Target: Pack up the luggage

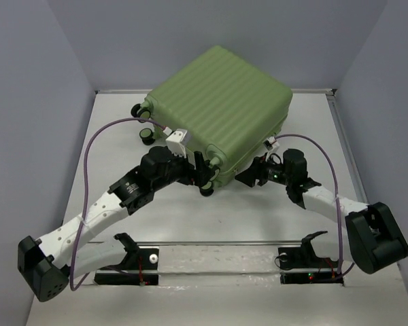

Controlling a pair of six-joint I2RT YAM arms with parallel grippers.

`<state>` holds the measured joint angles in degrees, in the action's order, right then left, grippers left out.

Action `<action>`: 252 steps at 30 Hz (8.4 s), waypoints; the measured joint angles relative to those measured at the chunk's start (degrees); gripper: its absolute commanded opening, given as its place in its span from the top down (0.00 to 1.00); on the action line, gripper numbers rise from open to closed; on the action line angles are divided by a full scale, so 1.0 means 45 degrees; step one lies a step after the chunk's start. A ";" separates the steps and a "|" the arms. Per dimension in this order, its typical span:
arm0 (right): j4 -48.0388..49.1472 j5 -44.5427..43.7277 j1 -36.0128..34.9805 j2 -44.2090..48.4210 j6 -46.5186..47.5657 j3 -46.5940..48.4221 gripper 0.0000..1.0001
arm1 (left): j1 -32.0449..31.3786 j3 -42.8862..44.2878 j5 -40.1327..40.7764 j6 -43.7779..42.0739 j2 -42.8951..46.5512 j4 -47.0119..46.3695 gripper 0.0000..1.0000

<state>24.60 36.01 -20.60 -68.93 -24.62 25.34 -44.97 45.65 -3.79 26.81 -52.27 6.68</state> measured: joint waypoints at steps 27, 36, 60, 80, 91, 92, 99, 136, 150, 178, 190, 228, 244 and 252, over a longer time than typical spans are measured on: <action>0.2696 0.2584 0.0034 -0.3521 0.0753 0.0986 0.93 | 0.0185 0.0889 -0.2064 -0.1486 -0.2807 -0.0087 0.31; 0.2929 0.1141 -0.0787 -0.2793 0.0384 0.0427 0.93 | 0.0194 0.1083 -0.2599 -0.1166 -0.3201 -0.0087 0.94; 0.9874 -1.6402 -0.8927 -0.5450 -0.4575 -0.1039 0.93 | -0.1297 0.4065 -0.1831 0.1477 -0.6154 0.0597 0.48; 0.9675 -1.5863 -0.9787 -0.2545 -0.3609 -0.3079 0.93 | 0.6567 0.4357 0.3517 -0.2856 -0.0500 0.2200 0.01; 1.0185 -1.5387 -0.9802 -0.3381 -0.3400 -0.2851 0.93 | 0.7606 0.4517 0.2346 -0.5503 -0.4143 0.2482 0.01; 1.0263 -1.5314 -0.9802 -0.3453 -0.3385 -0.2817 0.93 | 0.7621 0.4915 0.2137 -0.5746 -0.4469 0.2608 0.01; 1.0443 -1.4940 -0.9806 -0.3648 -0.3347 -0.2778 0.93 | 0.7970 0.6931 0.0947 -0.6936 -0.7101 0.2302 0.01; 0.2283 -1.3454 -0.8106 0.2302 -0.2458 -0.2769 0.93 | 0.5746 0.4430 0.1763 -0.6227 -0.5819 0.1836 0.94; 0.1107 -1.1715 -0.6397 0.2560 -0.1821 -0.1855 0.93 | 0.2161 0.0646 -0.4017 -0.3619 -0.1020 -0.0486 0.91; 0.1948 -1.3386 -0.7339 0.5561 -0.1982 -0.4357 0.93 | -0.2064 0.3968 -0.4799 0.0384 -0.8519 -0.4945 0.32; 1.0346 -2.2226 -1.0389 -0.3167 0.2307 -0.2939 0.93 | -0.2506 0.8306 -0.5115 0.2662 -1.1502 -0.3604 0.01; 1.1482 -2.0682 -1.0875 -0.4619 0.2526 -0.2123 0.93 | 0.5751 0.2025 -0.1724 -0.4517 -0.2331 0.1132 0.01; 1.1502 -2.0419 -1.0802 -0.4619 0.2385 -0.2239 0.93 | 0.5775 0.3405 -0.1724 -0.5090 -0.4877 0.0641 0.05; 1.1506 -2.0356 -1.0792 -0.4619 0.2370 -0.2263 0.93 | 0.5775 0.3725 -0.2137 -0.5260 -0.5683 0.0418 0.89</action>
<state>76.38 -55.59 -69.17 -89.71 -13.96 15.16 -18.98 62.41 -13.41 3.14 -77.84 8.56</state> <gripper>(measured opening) 0.075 0.532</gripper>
